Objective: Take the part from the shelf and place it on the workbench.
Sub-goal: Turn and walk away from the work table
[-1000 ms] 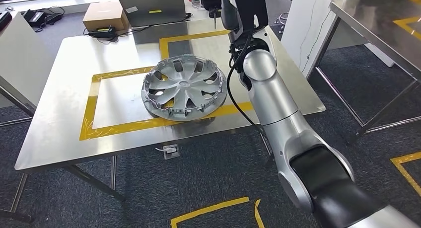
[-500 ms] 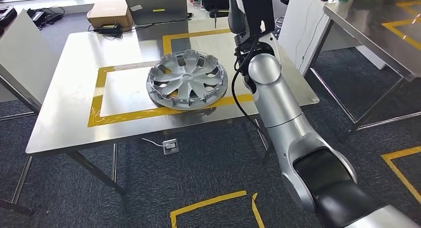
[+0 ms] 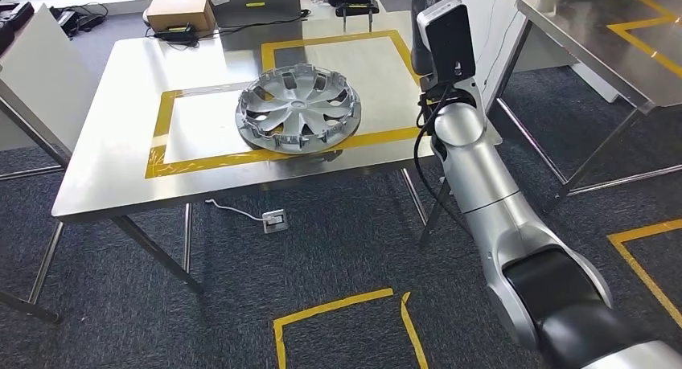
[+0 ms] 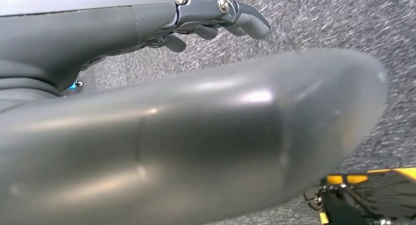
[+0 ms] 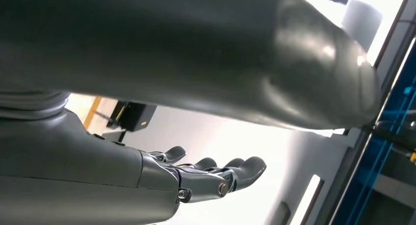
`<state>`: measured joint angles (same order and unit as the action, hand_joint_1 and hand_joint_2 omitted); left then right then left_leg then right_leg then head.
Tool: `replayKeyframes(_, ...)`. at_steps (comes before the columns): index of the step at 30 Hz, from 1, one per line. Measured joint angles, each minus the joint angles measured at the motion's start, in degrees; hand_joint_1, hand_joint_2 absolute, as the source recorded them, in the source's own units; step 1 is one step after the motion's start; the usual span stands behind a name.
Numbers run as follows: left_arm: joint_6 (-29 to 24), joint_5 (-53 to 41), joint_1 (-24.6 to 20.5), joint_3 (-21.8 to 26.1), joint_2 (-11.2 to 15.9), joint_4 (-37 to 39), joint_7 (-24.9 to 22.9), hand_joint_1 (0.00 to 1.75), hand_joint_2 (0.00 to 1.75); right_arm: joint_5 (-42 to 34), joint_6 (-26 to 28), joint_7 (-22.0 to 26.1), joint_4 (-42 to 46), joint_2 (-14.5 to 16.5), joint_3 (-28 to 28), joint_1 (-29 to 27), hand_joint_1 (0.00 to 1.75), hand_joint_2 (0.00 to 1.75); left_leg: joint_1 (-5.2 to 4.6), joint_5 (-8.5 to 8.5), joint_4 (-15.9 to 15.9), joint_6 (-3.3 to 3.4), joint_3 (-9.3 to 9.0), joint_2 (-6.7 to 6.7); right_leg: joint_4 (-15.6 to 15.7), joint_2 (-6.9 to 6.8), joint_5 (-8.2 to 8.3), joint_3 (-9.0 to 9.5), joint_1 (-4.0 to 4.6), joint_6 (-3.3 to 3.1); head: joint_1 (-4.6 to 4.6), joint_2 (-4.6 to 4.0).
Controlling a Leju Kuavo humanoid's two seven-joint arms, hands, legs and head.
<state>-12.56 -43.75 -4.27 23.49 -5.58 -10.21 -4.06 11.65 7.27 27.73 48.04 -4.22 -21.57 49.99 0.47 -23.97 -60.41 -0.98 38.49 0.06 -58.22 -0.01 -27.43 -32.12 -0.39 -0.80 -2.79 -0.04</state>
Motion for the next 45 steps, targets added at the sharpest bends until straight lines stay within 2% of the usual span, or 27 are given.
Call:
replayKeyframes(3, 0.07, -0.08, 0.15, 0.01, -0.02, 0.0, 0.17, 0.0, 0.0, -0.28, 0.45, 1.14, -0.15, -1.23, 0.3, -1.29, 0.0, 0.0, 0.2, -7.67, -8.92, -0.6, 2.76, -0.07, 0.2, -0.09, 2.07, -2.21, -0.24, -0.61, 0.51, 0.0)
replayKeyframes(4, 0.11, -0.13, 0.11, 0.01, -0.02, -0.01, 0.28, 0.0, 0.0, -0.35, 0.64, 1.41, -0.15, -1.67, 0.47, -1.96, 0.0, 0.0, 0.26, -9.16, -12.36, -0.78, 3.38, -0.06, 0.19, -0.13, 2.73, -3.03, -0.25, -0.53, 0.59, 0.0)
replayKeyframes(6, 0.31, -0.28, 0.07, 0.01, 0.01, -0.04, 0.45, 0.0, 0.0, -0.39, 1.08, 1.79, -0.13, -2.49, 0.89, -3.51, 0.0, 0.0, 0.37, -8.12, -14.85, -1.03, 2.24, -0.05, 0.12, -0.23, 4.07, -4.75, -0.35, -0.21, 0.6, 0.0)
replayKeyframes(8, 0.5, -0.44, -0.08, 0.01, 0.03, -0.07, 0.48, 0.0, 0.0, -0.28, 1.34, 1.88, 0.02, -3.26, 1.33, -4.71, 0.0, 0.0, 0.58, -5.56, -9.88, -1.16, -2.52, -0.06, -0.11, -0.28, 5.39, -6.41, -0.54, 0.38, 0.6, 0.0)
replayKeyframes(10, 0.58, -0.53, -0.45, 0.01, 0.01, -0.1, 0.48, 0.0, 0.0, -0.06, 1.42, 1.84, 0.42, -4.02, 1.81, -5.15, 0.0, 0.0, 0.5, -6.47, -2.38, -0.88, -7.79, -0.25, -0.4, -0.27, 6.52, -7.51, -0.57, 1.17, 0.52, 0.0)
replayKeyframes(12, 0.62, -0.58, -0.73, 0.01, -0.03, -0.13, 0.47, 0.0, 0.0, 0.26, 1.27, 1.75, 0.68, -4.52, 2.16, -5.17, 0.0, 0.0, 0.19, -7.73, 0.78, -0.03, -9.45, -0.51, -0.3, -0.26, 7.61, -7.73, -0.51, 1.94, 0.38, 0.0)
replayKeyframes(14, 0.61, -0.59, -0.79, 0.01, -0.1, -0.09, 0.46, 0.0, 0.0, 0.67, 0.92, 1.56, 0.42, -4.89, 2.26, -5.29, 0.0, 0.0, 0.12, -6.78, 0.75, 1.11, -8.47, -0.43, -0.09, -0.2, 8.13, -7.99, -0.66, 2.64, 0.44, 0.0)
replayKeyframes(16, 0.5, -0.54, -0.82, 0.01, -0.13, -0.05, 0.44, 0.0, 0.0, 1.35, 0.9, 1.29, -0.24, -5.43, 2.3, -5.44, 0.0, 0.0, 0.17, -5.26, 0.83, 2.11, -7.05, -0.17, -2.45, -0.11, 4.82, -9.34, -0.81, 3.12, 0.41, 0.0)
replayKeyframes(18, 0.31, -0.47, -0.83, 0.02, -0.08, -0.07, 0.42, 0.0, 0.0, 2.09, 1.42, 1.19, -1.24, -5.85, 2.35, -5.51, 0.0, 0.0, 0.08, -3.56, 0.81, 2.62, -5.08, -0.07, -9.42, -0.08, -1.41, -11.46, -0.75, 3.4, 0.21, 0.0)
replayKeyframes(19, 0.23, -0.44, -0.81, 0.03, -0.07, -0.07, 0.42, 0.0, 0.0, 2.38, 1.76, 1.23, -1.93, -5.96, 2.39, -5.66, 0.0, 0.0, -0.02, -2.73, 0.79, 2.73, -4.02, -0.06, -13.41, -0.07, -3.5, -12.23, -0.68, 3.47, 0.16, 0.0)
replayKeyframes(20, 0.19, -0.43, -0.79, 0.04, -0.09, -0.07, 0.4, 0.0, 0.0, 2.62, 2.06, 1.28, -2.75, -6.04, 2.42, -5.93, 0.0, 0.0, -0.14, -1.93, 0.75, 2.8, -2.99, -0.06, -16.43, -0.07, -4.22, -12.36, -0.58, 3.41, 0.14, 0.0)
replayKeyframes(21, 0.16, -0.43, -0.76, 0.05, -0.12, -0.07, 0.37, 0.0, 0.0, 2.82, 2.36, 1.32, -3.63, -6.12, 2.48, -6.29, 0.0, 0.0, -0.25, -1.18, 0.72, 2.84, -2.03, -0.06, -17.71, -0.06, -3.63, -11.6, -0.47, 3.22, 0.11, 0.0)
replayKeyframes(23, 0.13, -0.42, -0.73, 0.14, -0.16, -0.07, 0.27, 0.0, 0.0, 3.11, 2.98, 1.37, -5.29, -6.3, 2.71, -6.9, 0.0, 0.0, -0.46, 0.17, 0.65, 2.8, -0.44, -0.1, -13.9, -0.03, -1.09, -6.86, -0.11, 2.42, 0.03, 0.0)
replayKeyframes(25, 0.1, -0.43, -0.73, 0.31, -0.25, -0.07, 0.15, 0.0, 0.0, 3.39, 3.65, 1.47, -6.66, -6.6, 3.13, -7.15, 0.0, 0.0, -0.7, 1.36, 0.63, 2.48, 0.56, -0.21, -5.54, -0.1, -1.77, -0.36, 0.4, 1.4, 0.03, 0.0)
replayKeyframes(27, 0.11, -0.44, -0.74, 0.48, -0.33, -0.07, 0.07, 0.0, 0.0, 3.64, 4.18, 1.56, -8.23, -6.95, 3.73, -7.4, 0.0, 0.0, -0.61, 2.46, 0.9, 1.82, 0.74, -0.28, -0.58, -0.13, -3.27, 2.56, 0.84, 0.77, -0.08, 0.0)
replayKeyframes(29, 0.13, -0.46, -0.6, 0.69, -0.32, -0.06, 0.05, 0.0, 0.0, 3.95, 4.47, 1.45, -10.03, -7.26, 4.28, -7.98, 0.0, 0.0, -0.4, 3.2, 1.4, 1.05, 0.75, -0.34, 0.28, -0.19, -2.18, 2.17, 0.86, 0.23, -0.32, 0.0)
replayKeyframes(30, 0.14, -0.46, -0.5, 0.8, -0.32, -0.05, 0.04, 0.0, 0.0, 4.22, 4.5, 1.3, -10.91, -7.37, 4.48, -8.31, 0.0, 0.0, -0.39, 2.42, 1.06, 0.74, 1.04, -0.36, 0.59, -0.27, -1.36, 1.8, 0.71, -0.14, -0.26, 0.0)
replayKeyframes(32, 0.14, -0.37, -0.33, 0.99, -0.35, -0.02, 0.05, 0.0, 0.0, 4.89, 4.27, 0.84, -12.54, -7.44, 4.83, -8.98, 0.0, 0.0, -0.31, -2.35, -2.66, 0.16, 2.31, -0.36, 1.11, -0.4, 0.49, 0.46, 0.28, -0.59, 0.07, 0.0)
replayKeyframes(34, 0.1, -0.09, -0.28, 1.2, -0.35, -0.02, 0.18, 0.0, 0.0, 5.63, 3.6, 0.0, -14.29, -7.47, 5.24, -9.66, 0.0, 0.0, -0.11, -7.81, -9.74, -0.44, 3.77, -0.31, 1.1, -0.38, 2.06, -1.37, 0.11, -0.64, 0.36, 0.0)
replayKeyframes(35, 0.05, 0.08, -0.26, 1.35, -0.31, -0.02, 0.33, 0.0, 0.0, 5.97, 3.16, -0.52, -15.3, -7.49, 5.43, -10.03, 0.0, 0.0, 0.0, -8.71, -12.84, -0.7, 3.94, -0.31, 1.06, -0.4, 2.77, -2.34, 0.06, -0.53, 0.37, 0.0)
replayKeyframes(36, 0.01, 0.19, -0.22, 1.49, -0.27, -0.02, 0.49, 0.0, 0.0, 6.27, 2.71, -1.08, -16.38, -7.51, 5.59, -10.44, 0.0, 0.0, 0.09, -8.21, -14.62, -0.89, 3.47, -0.3, 0.99, -0.43, 3.44, -3.31, -0.01, -0.36, 0.37, 0.0)
replayKeyframes(37, -0.03, 0.24, -0.16, 1.61, -0.23, -0.02, 0.68, 0.0, 0.0, 6.46, 2.3, -1.75, -17.42, -7.55, 5.72, -10.87, 0.0, 0.44, 0.17, -6.57, -14.57, -1.02, 2.16, -0.3, 0.89, -0.46, 4.06, -4.28, -0.1, -0.14, 0.37, 0.0)
replayKeyframes(39, -0.02, 0.06, -0.11, 1.73, -0.21, -0.04, 0.99, 0.0, 0.0, 6.51, 1.86, -3.84, -19.49, -7.69, 6.07, -11.76, 0.0, 1.31, 0.36, -4.37, -9.3, -1.14, -2.98, -0.32, 0.49, -0.54, 5.09, -5.9, -0.24, 0.48, 0.39, 0.0)
replayKeyframes(40, 0.02, -0.17, -0.12, 1.75, -0.22, -0.06, 1.11, 0.0, 0.44, 6.31, 1.79, -5.37, -20.45, -7.86, 6.4, -12.31, 0.0, 1.75, 0.34, -5.05, -5.14, -0.93, -6.06, -0.43, 0.18, -0.62, 5.48, -6.44, -0.22, 0.85, 0.37, 0.0)
replayKeyframes(42, 0.13, -0.71, -0.05, 1.75, -0.25, -0.1, 1.19, 0.0, 1.31, 5.7, 1.81, -9.06, -22.55, -8.28, 7.32, -13.79, 0.0, 1.75, 0.15, -7.63, 0.49, -0.07, -9.74, -0.61, -0.13, -0.84, 6.14, -6.69, -0.03, 1.6, 0.25, 0.0)
replayKeyframes(43, 0.16, -1.01, 0.05, 1.75, -0.26, -0.1, 1.11, 0.0, 1.75, 5.28, 1.83, -11.05, -23.64, -8.46, 7.82, -14.84, 0.0, 1.75, -0.01, -8.04, 1.45, 0.6, -10.17, -0.68, -0.05, -0.95, 6.46, -6.58, -0.01, 1.97, 0.19, 0.0)
replayKeyframes(45, 0.25, -1.55, 0.26, 1.75, -0.28, -0.07, 0.76, 0.0, 1.75, 4.23, 1.85, -14.28, -25.7, -8.69, 8.88, -17.79, 0.0, 1.75, 0.05, -7.45, 1.44, 1.78, -9.81, -0.53, -0.26, -0.96, 6.31, -6.59, -0.17, 2.7, 0.18, 0.0)
